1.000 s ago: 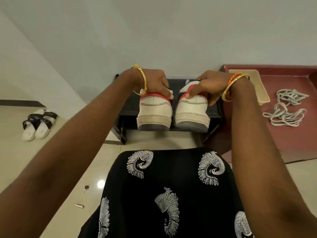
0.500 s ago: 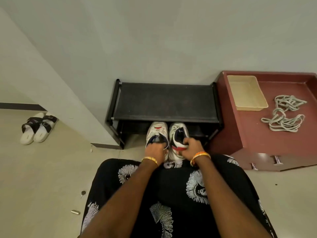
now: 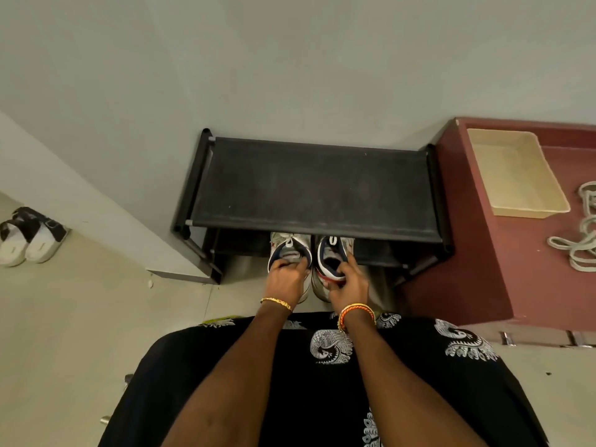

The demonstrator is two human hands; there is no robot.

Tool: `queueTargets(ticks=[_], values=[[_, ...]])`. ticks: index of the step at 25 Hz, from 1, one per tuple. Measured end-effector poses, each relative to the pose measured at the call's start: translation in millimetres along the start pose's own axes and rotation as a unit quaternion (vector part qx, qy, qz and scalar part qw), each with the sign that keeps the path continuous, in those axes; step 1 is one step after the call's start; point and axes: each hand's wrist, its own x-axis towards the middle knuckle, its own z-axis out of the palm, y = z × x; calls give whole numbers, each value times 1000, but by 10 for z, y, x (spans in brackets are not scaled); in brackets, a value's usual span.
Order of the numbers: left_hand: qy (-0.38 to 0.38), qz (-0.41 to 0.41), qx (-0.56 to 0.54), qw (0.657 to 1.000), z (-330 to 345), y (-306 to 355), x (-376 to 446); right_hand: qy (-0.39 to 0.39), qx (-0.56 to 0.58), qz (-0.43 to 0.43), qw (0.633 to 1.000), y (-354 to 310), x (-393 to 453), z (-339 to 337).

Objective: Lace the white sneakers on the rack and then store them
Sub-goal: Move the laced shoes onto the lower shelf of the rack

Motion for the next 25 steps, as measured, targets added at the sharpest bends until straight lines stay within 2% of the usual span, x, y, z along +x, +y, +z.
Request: queueTargets(ticks=[4,7,11,16,18,22,25], values=[[-4,10,10,1000,194,-13,175,21,-3,11,1000,119,197,149],[23,4,26,999,194,4,325,46,0,10,999,125,292,169],[43,-10,33,998,176,11,533,35,8,31,999,133,444,255],[33,-5,45,998,274,30,558,34,20,49,998,161,430,316],[54,-9,61,997,289,31,553,46,22,47,998,164,435,336],[143,-20,36,989,336,79,535,87,21,40,995,179,440,444],[136,-47,18,989,393,101,548,110,49,34,992,220,454,496]])
